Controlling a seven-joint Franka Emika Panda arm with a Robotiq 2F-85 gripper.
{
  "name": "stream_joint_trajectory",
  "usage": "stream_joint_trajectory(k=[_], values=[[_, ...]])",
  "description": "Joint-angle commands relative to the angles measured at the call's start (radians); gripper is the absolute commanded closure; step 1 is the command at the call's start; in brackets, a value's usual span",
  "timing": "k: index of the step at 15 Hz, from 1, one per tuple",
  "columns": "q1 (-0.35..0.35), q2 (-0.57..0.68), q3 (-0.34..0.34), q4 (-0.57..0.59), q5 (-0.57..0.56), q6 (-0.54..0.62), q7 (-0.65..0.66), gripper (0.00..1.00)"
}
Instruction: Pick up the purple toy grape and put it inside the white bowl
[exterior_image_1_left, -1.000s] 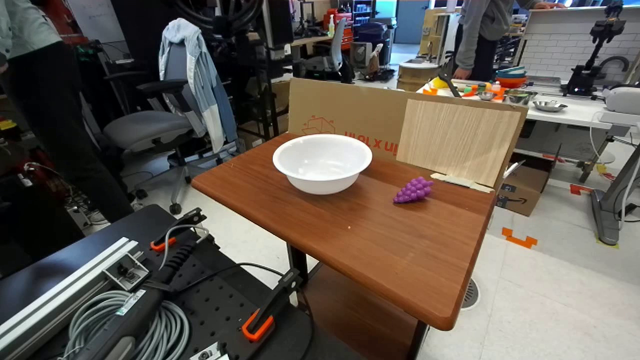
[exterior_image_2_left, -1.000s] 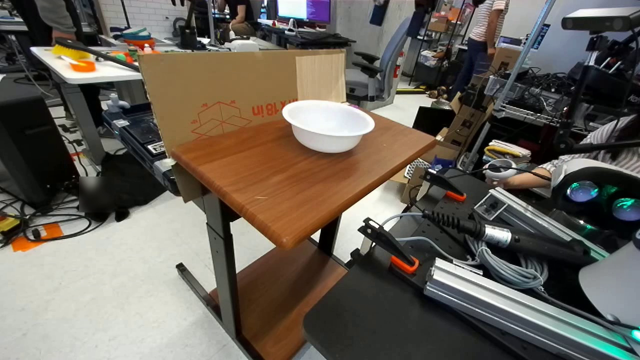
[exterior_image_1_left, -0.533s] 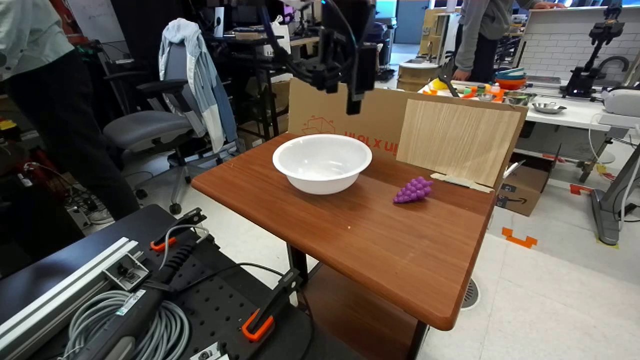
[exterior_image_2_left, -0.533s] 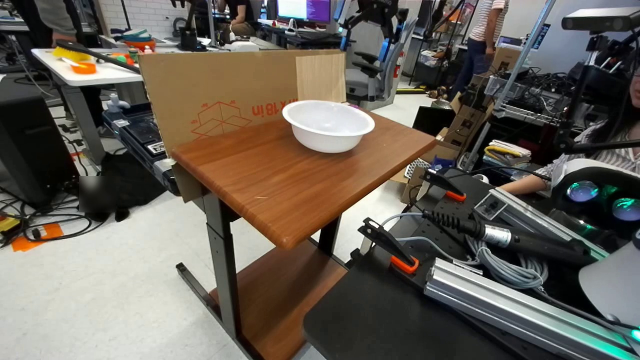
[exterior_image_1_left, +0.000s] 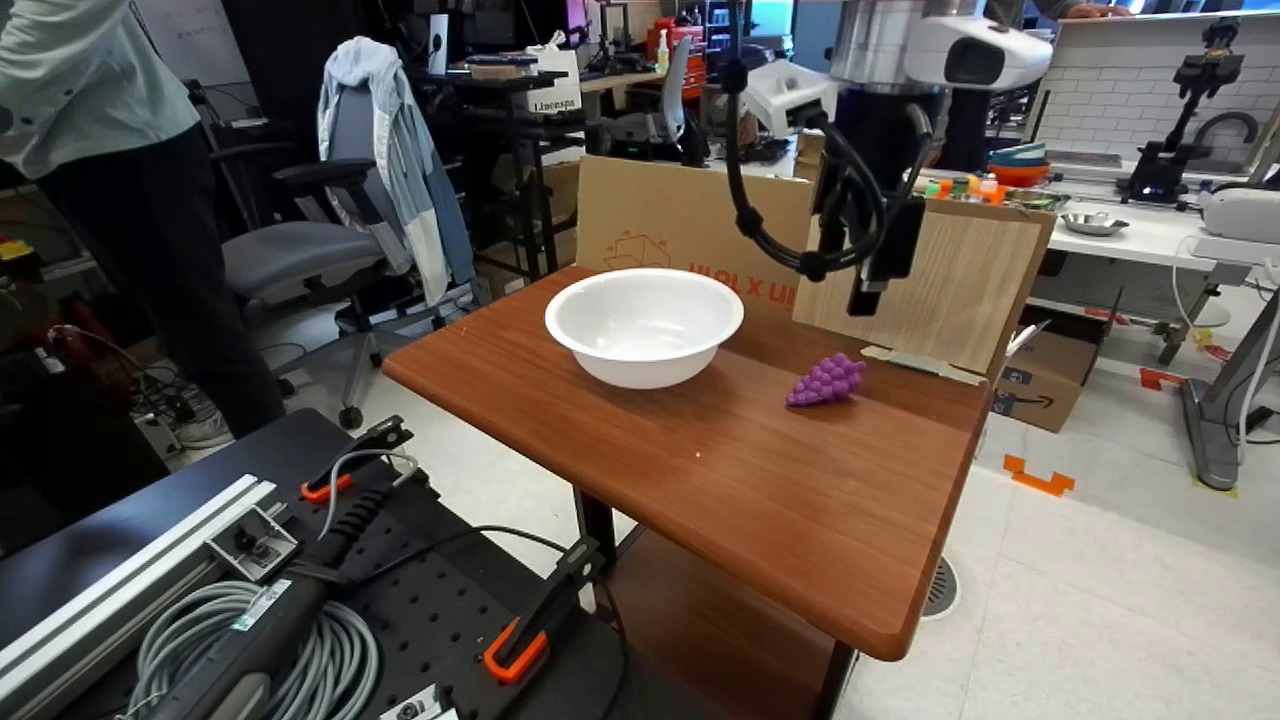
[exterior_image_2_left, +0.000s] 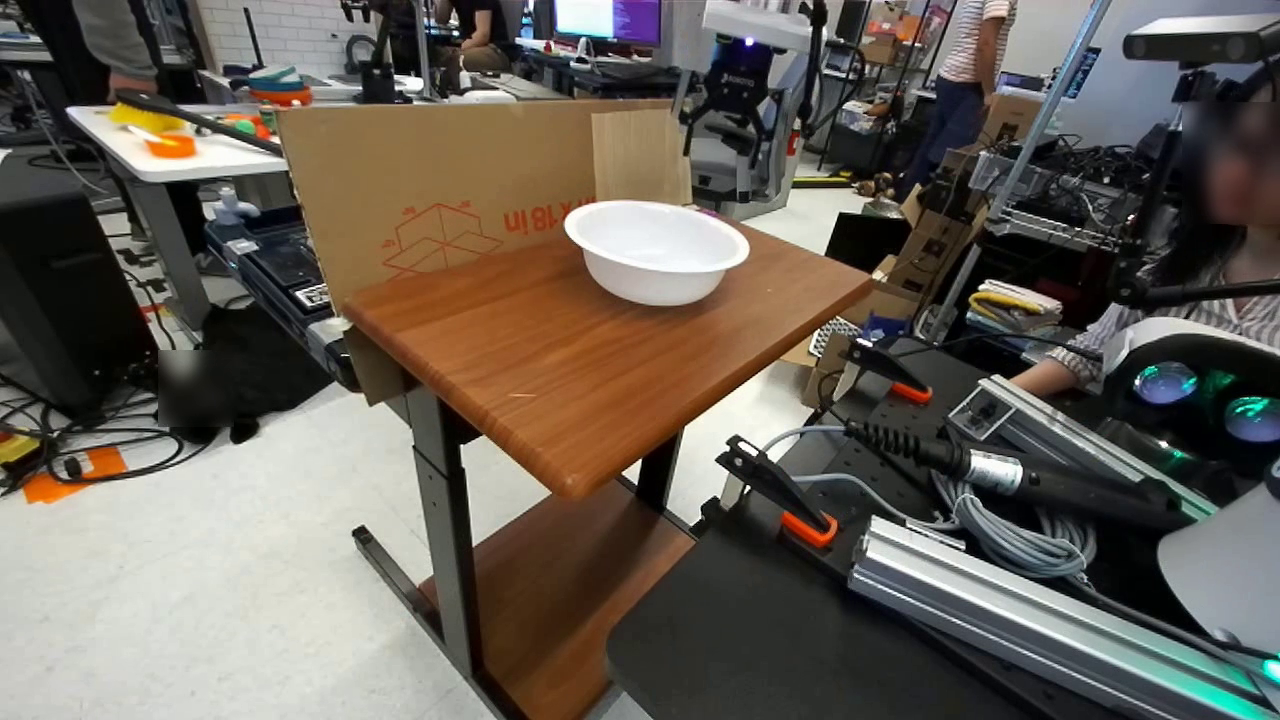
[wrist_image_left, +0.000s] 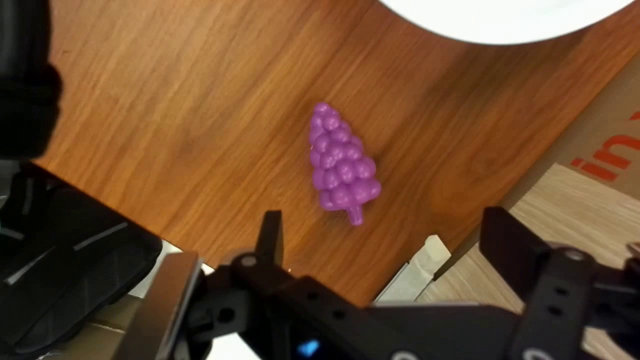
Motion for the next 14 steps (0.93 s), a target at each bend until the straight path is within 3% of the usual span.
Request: stream_joint_trajectory(k=[1,7,14], values=[[0.006,0.173,-0.013,0.232,-0.008,-0.112,0.071,0.00],[-0.006,0.326,-0.012,0.401,-0.004,-0.250,0.115,0.00],[-0.047,0.371,-0.026,0.421,-0.001,-0.331,0.111,0.00]])
